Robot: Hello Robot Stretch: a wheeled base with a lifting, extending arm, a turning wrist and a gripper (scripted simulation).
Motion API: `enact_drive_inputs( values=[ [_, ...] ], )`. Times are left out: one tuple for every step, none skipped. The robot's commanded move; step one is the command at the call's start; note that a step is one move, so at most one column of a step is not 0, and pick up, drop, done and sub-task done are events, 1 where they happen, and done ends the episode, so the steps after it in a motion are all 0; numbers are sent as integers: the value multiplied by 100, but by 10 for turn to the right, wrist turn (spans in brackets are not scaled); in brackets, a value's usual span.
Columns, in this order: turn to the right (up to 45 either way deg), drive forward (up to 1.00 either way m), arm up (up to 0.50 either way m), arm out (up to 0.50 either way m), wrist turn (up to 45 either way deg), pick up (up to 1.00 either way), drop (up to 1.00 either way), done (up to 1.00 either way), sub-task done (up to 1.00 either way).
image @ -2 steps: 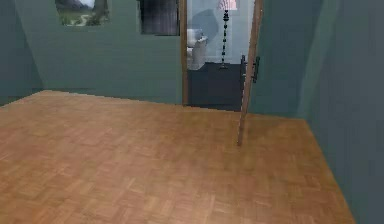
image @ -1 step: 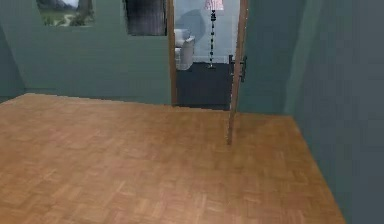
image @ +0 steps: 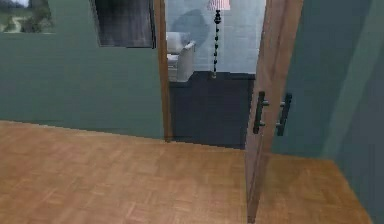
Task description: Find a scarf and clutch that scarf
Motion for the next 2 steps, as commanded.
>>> enact_drive_inputs(
  values=[
    [0, 90, 0, 0, 0, 0, 0, 0, 0],
    [0, 100, 0, 0, 0, 0, 0, 0, 0]
  ],
)
